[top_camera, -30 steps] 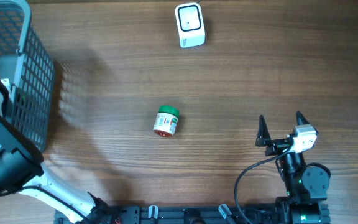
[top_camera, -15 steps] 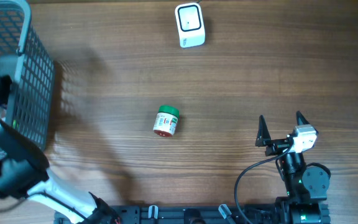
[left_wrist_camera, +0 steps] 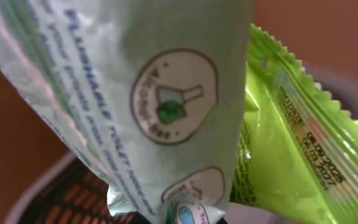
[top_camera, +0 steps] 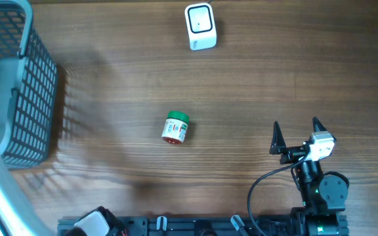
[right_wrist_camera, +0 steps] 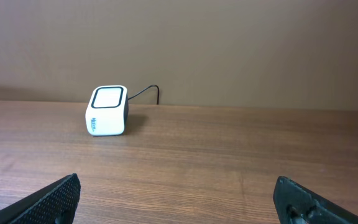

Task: Scan the item barcode
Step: 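Reach the left gripper back into the basket and grasp the snack bags, then lift the bags out and place them left of the jar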

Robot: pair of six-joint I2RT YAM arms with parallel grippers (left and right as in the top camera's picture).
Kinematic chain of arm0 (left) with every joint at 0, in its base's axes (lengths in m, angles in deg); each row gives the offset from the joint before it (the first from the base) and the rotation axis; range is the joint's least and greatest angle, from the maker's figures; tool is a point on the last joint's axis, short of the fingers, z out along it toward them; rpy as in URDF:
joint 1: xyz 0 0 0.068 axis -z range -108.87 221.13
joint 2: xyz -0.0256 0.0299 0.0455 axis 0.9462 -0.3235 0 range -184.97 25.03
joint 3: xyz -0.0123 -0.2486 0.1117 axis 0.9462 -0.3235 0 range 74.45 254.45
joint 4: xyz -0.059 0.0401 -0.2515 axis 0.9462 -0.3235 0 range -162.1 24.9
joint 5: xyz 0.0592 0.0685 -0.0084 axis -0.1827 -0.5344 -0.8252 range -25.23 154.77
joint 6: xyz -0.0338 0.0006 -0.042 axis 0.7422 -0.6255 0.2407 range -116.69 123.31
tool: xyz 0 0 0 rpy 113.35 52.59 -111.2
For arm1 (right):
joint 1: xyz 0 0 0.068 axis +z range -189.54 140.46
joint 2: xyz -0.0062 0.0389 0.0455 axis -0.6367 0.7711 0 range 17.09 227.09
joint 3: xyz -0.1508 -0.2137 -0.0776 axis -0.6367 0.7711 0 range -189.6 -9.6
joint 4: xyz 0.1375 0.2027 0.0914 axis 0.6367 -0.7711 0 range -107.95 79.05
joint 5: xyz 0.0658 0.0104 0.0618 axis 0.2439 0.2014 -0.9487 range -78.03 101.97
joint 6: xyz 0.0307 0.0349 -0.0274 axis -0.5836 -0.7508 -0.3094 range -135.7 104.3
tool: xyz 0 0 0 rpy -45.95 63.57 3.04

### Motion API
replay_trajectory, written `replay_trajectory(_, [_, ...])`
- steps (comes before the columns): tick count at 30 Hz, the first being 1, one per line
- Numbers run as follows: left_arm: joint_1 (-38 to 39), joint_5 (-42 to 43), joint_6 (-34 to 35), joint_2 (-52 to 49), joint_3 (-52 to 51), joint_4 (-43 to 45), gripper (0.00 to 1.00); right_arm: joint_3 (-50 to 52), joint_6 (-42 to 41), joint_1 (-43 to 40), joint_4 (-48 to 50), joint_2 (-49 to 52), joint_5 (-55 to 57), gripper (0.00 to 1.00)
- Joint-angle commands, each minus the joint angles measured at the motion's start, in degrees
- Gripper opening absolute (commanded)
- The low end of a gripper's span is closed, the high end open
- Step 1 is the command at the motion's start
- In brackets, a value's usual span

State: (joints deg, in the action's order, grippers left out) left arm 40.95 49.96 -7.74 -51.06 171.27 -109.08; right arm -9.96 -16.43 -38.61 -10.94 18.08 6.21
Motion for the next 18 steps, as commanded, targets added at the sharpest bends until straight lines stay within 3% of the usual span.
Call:
replay_trajectory(1, [5.9, 0.0, 1.0, 8.6, 1.8, 1.3, 0.04, 0.1, 0.6, 0.2, 0.3, -0.2, 0.1, 1.00])
replay_trajectory(8, [21.9, 0.0, 4.4, 16.4, 1.8, -3.6, 0.04, 0.1, 0.6, 0.2, 0.3, -0.2, 0.1, 1.00])
replay_trajectory(18, [38.3, 0.0, 15.8, 13.2, 1.8, -25.3, 0.04, 0.1, 0.5, 0.2, 0.3, -0.2, 0.1, 1.00])
